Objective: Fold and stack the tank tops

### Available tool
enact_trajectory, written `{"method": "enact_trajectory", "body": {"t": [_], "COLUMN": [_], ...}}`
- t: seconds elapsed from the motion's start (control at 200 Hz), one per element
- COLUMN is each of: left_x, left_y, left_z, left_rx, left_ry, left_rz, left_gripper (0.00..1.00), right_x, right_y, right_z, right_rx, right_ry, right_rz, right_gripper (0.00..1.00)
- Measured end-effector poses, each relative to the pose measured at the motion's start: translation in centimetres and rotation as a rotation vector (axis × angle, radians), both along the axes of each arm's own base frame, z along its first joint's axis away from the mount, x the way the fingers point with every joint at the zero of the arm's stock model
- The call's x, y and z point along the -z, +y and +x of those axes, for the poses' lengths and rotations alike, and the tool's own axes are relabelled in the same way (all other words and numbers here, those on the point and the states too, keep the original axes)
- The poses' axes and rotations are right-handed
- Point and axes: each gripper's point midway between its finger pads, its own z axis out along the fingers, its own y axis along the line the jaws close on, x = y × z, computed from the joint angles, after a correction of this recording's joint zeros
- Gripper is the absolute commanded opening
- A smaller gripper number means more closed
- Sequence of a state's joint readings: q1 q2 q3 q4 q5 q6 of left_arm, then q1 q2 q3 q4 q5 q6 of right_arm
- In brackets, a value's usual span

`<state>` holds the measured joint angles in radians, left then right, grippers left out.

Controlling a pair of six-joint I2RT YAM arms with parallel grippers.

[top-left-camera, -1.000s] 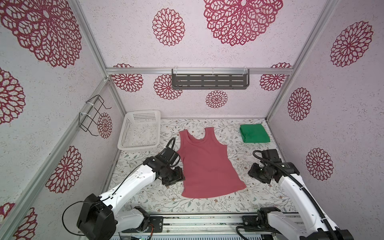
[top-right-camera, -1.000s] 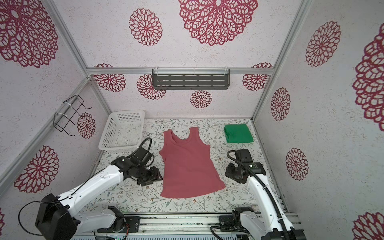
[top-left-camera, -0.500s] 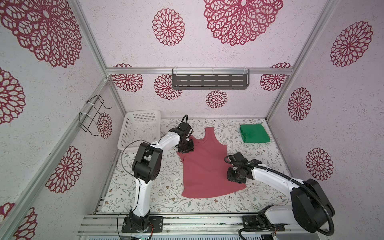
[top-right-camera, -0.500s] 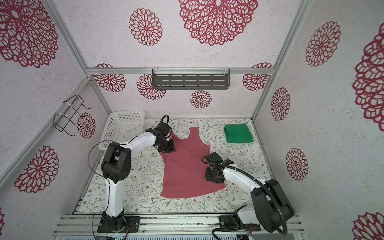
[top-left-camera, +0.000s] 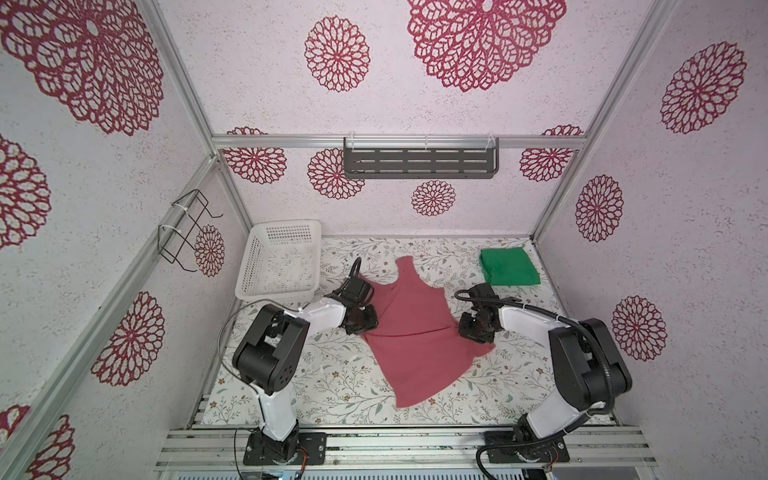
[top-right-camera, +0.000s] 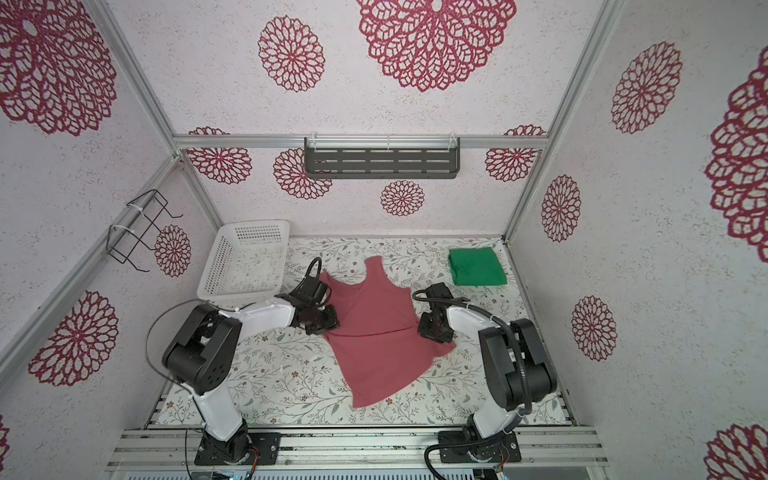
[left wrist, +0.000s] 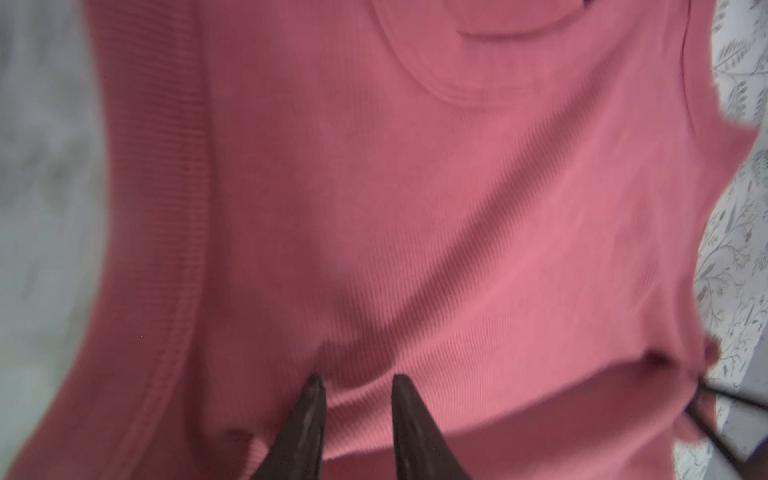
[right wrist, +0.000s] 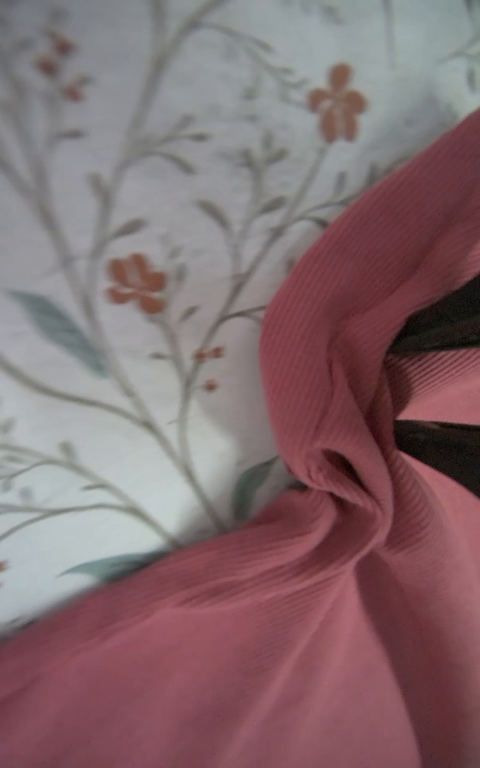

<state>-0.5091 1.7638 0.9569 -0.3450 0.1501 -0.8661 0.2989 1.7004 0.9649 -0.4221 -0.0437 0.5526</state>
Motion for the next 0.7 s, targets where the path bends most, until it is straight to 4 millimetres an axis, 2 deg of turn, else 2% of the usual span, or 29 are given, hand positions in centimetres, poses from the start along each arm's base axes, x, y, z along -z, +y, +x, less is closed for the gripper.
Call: {"method": "enact_trajectory", "body": {"t": [0.14, 0.21, 0.225, 0.275, 0.33, 0.425, 0.495, 0.555, 0.625, 0.7], "left_x": [-0.3, -0.7, -0.8, -1.7, -3.1, -6.9, -9.6, -11.2, -12.0, -11.5], "left_y": [0.2, 0.9, 1.1, 2.2, 3.2, 4.3, 4.6, 4.5, 3.6, 2.5], "left_z": [-6.4, -9.3, -10.0, -11.3, -11.6, -10.0, -7.5, -4.8, -1.3, 2.1], "left_rx": [-0.043, -0.062, -0.069, -0.093, -0.129, -0.182, -0.208, -0.205, -0.169, -0.117], "left_ry": [0.031, 0.05, 0.057, 0.062, 0.044, -0.025, -0.078, -0.107, -0.126, -0.128], "left_rz": [0.0, 0.008, 0.013, 0.024, 0.027, -0.007, -0.031, -0.026, -0.008, 0.02], "left_gripper": [0.32, 0.36, 0.37, 0.39, 0.4, 0.4, 0.4, 0.4, 0.38, 0.36], "right_x": [-0.5, -1.0, -1.1, -1.9, -3.3, -6.9, -9.5, -11.0, -11.4, -10.0], "right_y": [1.6, 2.8, 2.9, 3.3, 3.4, 3.1, 2.7, 2.3, 2.1, 2.0], "right_z": [6.7, 10.1, 10.6, 12.1, 13.1, 13.7, 12.5, 10.7, 8.3, 5.6], "right_rx": [-0.106, -0.168, -0.181, -0.214, -0.256, -0.284, -0.286, -0.276, -0.261, -0.237], "right_ry": [-0.079, -0.128, -0.135, -0.164, -0.192, -0.245, -0.273, -0.283, -0.271, -0.228], "right_rz": [-0.024, -0.031, -0.037, -0.045, -0.069, -0.104, -0.106, -0.091, -0.057, -0.023], "right_gripper": [0.34, 0.39, 0.44, 0.52, 0.57, 0.56, 0.52, 0.47, 0.4, 0.34]}}
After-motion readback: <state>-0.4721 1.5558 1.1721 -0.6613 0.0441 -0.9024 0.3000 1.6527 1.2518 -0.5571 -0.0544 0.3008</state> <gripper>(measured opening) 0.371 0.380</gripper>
